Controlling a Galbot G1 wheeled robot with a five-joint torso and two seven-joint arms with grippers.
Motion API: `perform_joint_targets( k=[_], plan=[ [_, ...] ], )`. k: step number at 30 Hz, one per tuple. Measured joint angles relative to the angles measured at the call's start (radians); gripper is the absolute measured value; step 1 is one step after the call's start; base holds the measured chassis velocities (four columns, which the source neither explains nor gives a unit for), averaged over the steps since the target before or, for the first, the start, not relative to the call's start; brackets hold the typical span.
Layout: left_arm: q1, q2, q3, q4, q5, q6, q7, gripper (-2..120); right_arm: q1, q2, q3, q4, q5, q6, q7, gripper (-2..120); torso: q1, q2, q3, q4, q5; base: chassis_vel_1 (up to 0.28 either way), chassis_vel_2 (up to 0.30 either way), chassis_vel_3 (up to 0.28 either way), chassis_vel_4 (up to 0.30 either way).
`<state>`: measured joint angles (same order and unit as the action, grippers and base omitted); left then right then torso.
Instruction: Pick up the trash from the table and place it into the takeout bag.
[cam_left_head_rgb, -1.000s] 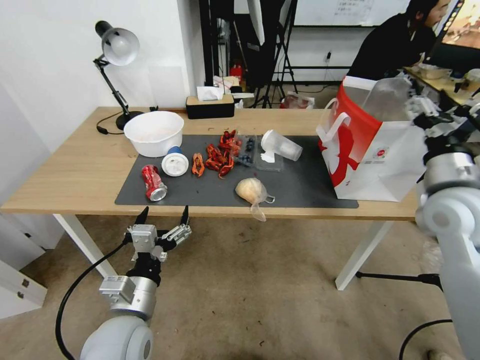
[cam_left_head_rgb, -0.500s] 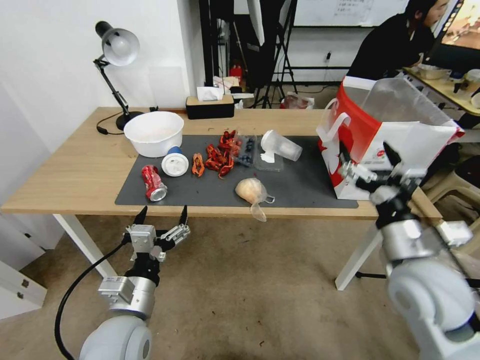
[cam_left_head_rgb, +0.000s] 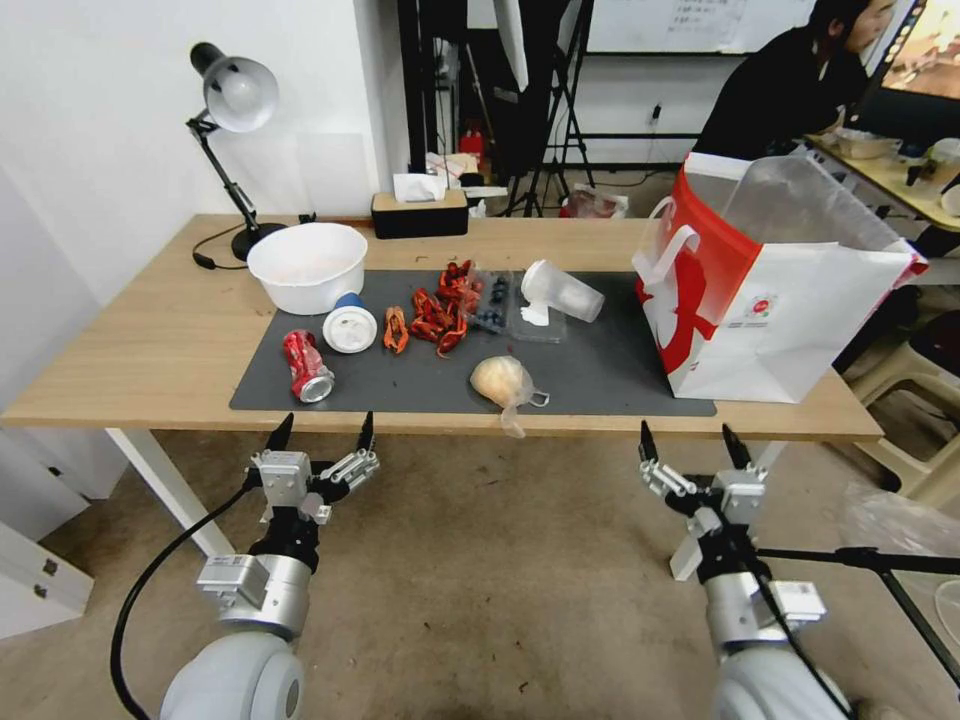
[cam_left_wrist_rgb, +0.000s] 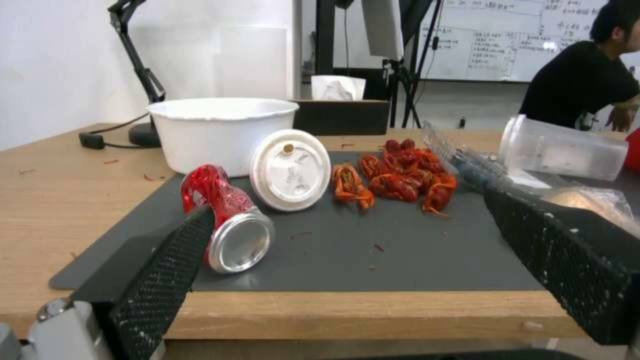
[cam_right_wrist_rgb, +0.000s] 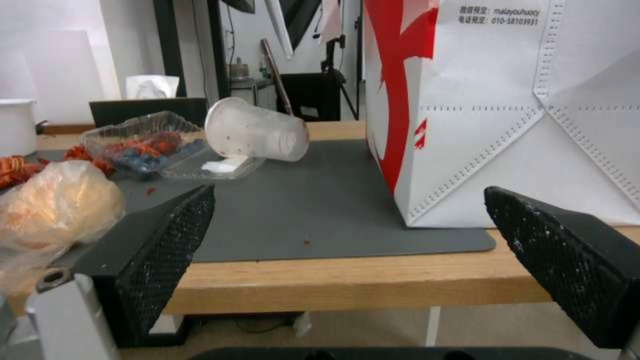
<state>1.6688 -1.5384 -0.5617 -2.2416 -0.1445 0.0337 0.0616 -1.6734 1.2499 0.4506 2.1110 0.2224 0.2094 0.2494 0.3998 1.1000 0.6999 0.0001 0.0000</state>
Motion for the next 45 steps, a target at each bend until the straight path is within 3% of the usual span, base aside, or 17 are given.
perform_joint_targets(
  k=[8,20,27,32,35,45],
  plan=[
    [0.001,0.003,-0.004,0.002,0.0,-0.003,-0.001,100,0.045,-0.01,-0.027,0.022,0.029,-0.029,0.013,100,0.0,0.0,0.0,-0.0001,-0.0001,0.0,0.0,0.0,0.0],
    [0.002,0.001,-0.011,0.006,0.0,-0.003,-0.002,100,0.288,-0.105,-0.153,0.034,0.189,-0.219,0.016,100,0.0,0.0,0.0,-0.0001,-0.0001,0.0,0.0,0.0,0.0],
    [0.006,-0.009,-0.017,0.007,0.005,-0.003,-0.002,100,0.53,-0.155,-0.323,-0.06,0.308,-0.382,0.059,100,0.0,0.0,0.0,0.0001,-0.0001,0.0,0.0,0.0,0.0],
    [0.008,-0.013,-0.02,0.007,0.006,-0.005,-0.002,100,0.609,-0.167,-0.385,-0.111,0.348,-0.416,0.076,100,0.0,0.0,0.0,0.0,-0.0001,0.0,0.0,0.0,0.0],
    [0.01,-0.02,-0.022,0.007,0.009,-0.006,-0.002,100,0.693,-0.166,-0.464,-0.175,0.416,-0.482,0.113,100,0.0,0.0,0.0,-0.0002,-0.0002,0.0,0.0,0.0,0.0],
    [0.013,-0.025,-0.03,0.01,0.011,-0.011,-0.004,100,0.791,-0.126,-0.556,-0.284,0.443,-0.494,0.127,100,0.0,0.0,0.0,0.0,-0.0002,0.0,0.0,0.0,0.0]
  ],
)
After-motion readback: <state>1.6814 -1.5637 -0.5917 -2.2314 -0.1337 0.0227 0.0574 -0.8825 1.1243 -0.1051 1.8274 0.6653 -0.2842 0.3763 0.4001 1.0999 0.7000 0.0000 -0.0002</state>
